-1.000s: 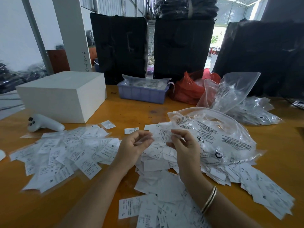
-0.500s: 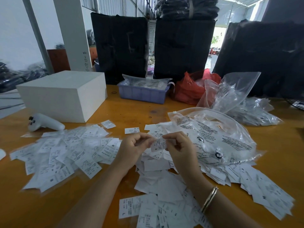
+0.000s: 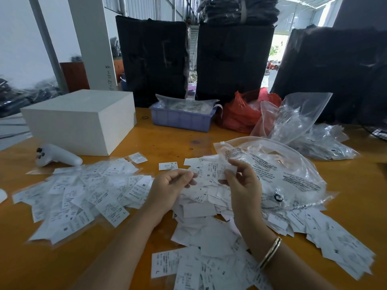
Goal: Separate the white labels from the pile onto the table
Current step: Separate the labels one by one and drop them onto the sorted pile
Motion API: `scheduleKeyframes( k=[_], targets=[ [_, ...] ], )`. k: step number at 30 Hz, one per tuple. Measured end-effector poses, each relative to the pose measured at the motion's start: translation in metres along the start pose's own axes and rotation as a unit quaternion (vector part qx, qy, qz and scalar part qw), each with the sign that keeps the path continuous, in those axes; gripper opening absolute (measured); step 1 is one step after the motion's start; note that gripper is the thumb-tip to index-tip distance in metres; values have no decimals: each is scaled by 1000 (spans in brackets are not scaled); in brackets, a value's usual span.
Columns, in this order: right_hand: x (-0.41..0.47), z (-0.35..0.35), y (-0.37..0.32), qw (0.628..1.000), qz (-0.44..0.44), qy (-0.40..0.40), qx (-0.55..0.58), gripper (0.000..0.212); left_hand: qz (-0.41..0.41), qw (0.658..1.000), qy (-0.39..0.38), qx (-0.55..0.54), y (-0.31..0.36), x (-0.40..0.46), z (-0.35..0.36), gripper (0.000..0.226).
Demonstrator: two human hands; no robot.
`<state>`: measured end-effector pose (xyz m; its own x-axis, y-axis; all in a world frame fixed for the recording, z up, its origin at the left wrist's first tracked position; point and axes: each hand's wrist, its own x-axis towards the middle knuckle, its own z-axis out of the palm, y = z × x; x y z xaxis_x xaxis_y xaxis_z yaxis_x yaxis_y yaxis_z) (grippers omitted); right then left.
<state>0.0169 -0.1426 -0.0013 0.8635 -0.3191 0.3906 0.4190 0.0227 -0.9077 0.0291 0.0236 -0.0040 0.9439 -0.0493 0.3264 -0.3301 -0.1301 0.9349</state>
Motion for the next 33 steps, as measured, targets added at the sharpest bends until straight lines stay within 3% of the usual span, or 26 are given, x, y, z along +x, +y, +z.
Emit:
scheduleKeyframes(
  k=[8,22,33],
  targets=[
    [-2,2,-2,999,-33,-8,10,32,-23,1000,20,-6,2,2,1,3],
    [-4,5,-1,998,-45,-26,24,26,-25,999,16,-25,3,-1,3,26],
    [-8,8,1,995,-67,-59,-33,28,-25,1000,5,1,-1,0,4,29]
  ],
)
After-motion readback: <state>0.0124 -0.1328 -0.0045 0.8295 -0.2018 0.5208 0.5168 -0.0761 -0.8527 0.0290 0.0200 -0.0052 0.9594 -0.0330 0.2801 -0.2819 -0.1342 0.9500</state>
